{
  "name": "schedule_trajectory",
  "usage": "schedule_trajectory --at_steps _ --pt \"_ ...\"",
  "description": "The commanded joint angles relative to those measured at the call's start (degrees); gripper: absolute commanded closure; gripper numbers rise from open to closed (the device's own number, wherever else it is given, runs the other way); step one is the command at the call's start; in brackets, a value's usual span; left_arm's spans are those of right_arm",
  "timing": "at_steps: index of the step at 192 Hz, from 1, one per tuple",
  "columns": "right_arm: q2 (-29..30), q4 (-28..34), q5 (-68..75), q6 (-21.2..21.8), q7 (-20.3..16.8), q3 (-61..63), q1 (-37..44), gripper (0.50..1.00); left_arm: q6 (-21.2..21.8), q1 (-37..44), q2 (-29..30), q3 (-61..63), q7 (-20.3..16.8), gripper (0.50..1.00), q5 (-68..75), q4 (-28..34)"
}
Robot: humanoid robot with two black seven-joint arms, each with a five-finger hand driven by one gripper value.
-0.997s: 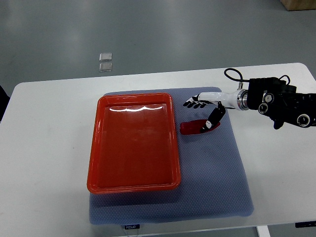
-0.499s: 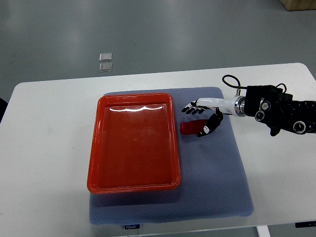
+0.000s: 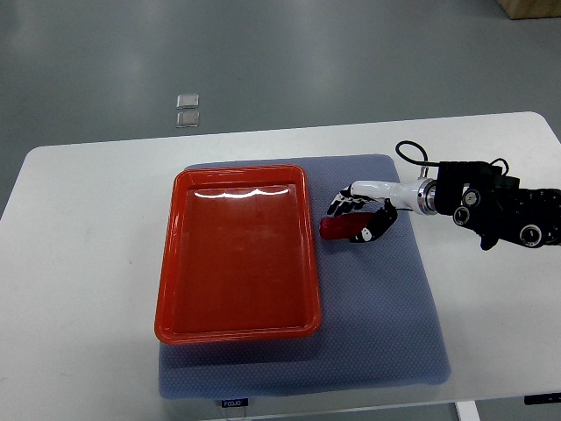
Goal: Place red pepper on red tray
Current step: 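Close the right hand fingers around the red pepper, then lift the red pepper and carry it over the red tray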
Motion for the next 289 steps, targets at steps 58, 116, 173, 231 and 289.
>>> schedule_trajectory --at_steps 58,116,173,231,289 --pt "-1.0 0.1 -2.2 -0.1 0.0 0.1 0.3 1.0 0.0 0.0 0.0 0.0 0.0 0.5 0.0 0.0" --pt "-4.7 3.5 -1.1 0.7 0.0 0.8 6.8 1.0 0.0 0.0 0.0 0.0 0.0 0.5 0.0 0.0" --pt "-2.4 3.8 1.3 1.7 0.0 0.0 13.3 1.0 0.0 0.0 0.0 0.0 0.0 0.5 0.0 0.0" --pt "10.5 -1.2 1.4 -0.1 1.6 -2.8 14.0 1.0 0.0 0.0 0.0 0.0 0.0 0.5 0.0 0.0" --pt "20.7 -6.4 1.3 -3.7 1.9 -2.9 11.1 1.0 0.0 0.0 0.0 -0.1 0.0 0.5 0.0 0.0"
